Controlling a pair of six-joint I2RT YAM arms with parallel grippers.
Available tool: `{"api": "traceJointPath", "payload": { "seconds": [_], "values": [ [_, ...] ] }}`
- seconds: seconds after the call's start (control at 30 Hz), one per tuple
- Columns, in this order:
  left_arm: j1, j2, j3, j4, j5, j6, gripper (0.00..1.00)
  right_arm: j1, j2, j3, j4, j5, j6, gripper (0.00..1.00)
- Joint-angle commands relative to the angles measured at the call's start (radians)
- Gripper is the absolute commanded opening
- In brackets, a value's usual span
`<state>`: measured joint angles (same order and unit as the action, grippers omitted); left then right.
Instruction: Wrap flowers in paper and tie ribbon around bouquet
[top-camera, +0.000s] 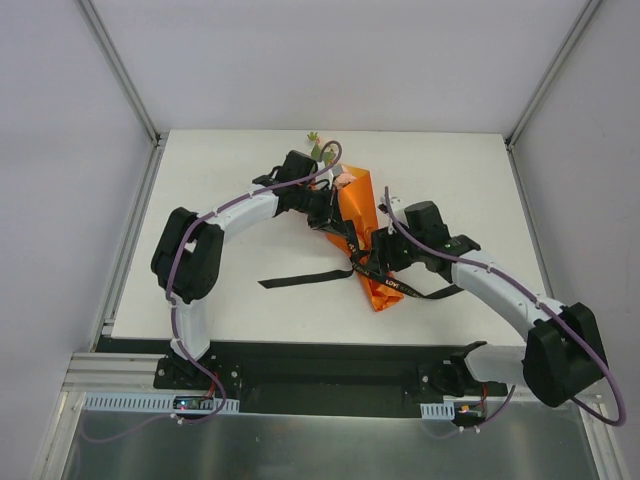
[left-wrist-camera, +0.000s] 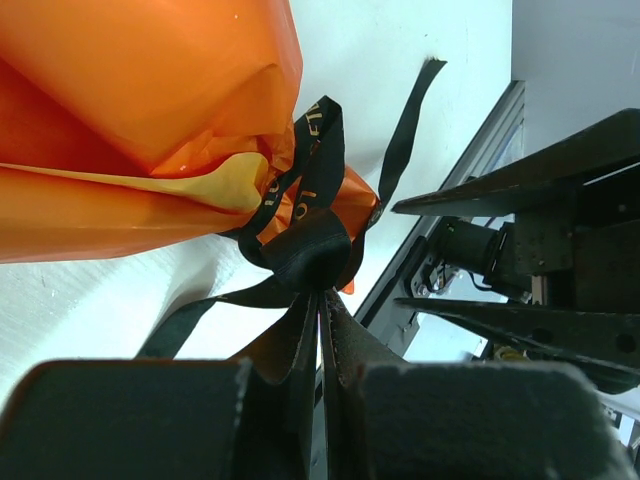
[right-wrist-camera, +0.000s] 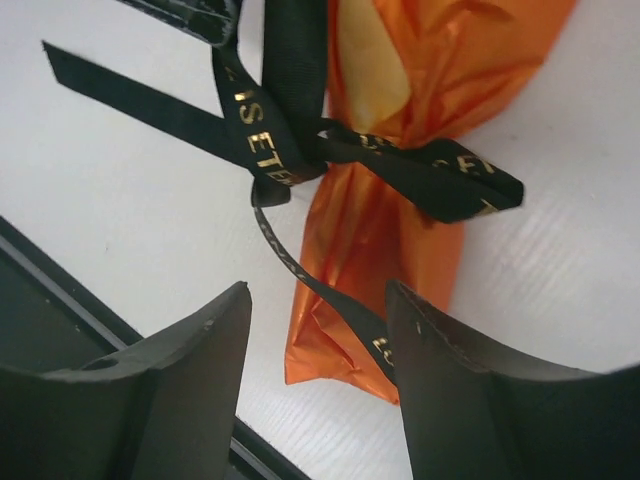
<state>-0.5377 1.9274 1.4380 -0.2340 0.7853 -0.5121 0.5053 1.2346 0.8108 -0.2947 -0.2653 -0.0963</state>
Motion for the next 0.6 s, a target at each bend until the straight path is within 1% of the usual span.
{"api": "traceJointPath", "payload": {
  "seconds": [0.0, 0.03, 0.27, 0.37, 0.4, 0.5, 0.57],
  "values": [
    [-0.01, -0.067, -0.011, -0.013, 0.042, 0.024, 0.0, -0.001, 0.073, 0.007, 0.141, -0.184, -0.126, 0.59],
    [-0.01, -0.07, -0.013, -0.013, 0.043, 0.026, 0.0, -0.002, 0.091, 0.016, 0.131, -0.21, -0.143, 0.57],
    [-0.01, -0.071, -0.011, -0.014, 0.049, 0.03, 0.0, -0.002, 0.126, -0.019, 0.12, -0.209, -0.16, 0.51],
    [-0.01, -0.067, -0.008, -0.014, 0.051, 0.029, 0.0, -0.002, 0.114, -0.03, 0.124, -0.198, -0.149, 0.44],
    [-0.01, -0.067, -0.008, -0.013, 0.048, 0.03, 0.0, -0.002, 0.109, -0.032, 0.126, -0.187, -0.146, 0.38],
    [-0.008, -0.071, -0.014, -0.013, 0.043, 0.032, 0.0, -0.001, 0.095, -0.032, 0.118, -0.17, -0.14, 0.3],
    [-0.007, -0.076, -0.018, -0.013, 0.04, 0.032, 0.0, -0.002, 0.089, -0.035, 0.117, -0.17, -0.134, 0.29]
  ]
}}
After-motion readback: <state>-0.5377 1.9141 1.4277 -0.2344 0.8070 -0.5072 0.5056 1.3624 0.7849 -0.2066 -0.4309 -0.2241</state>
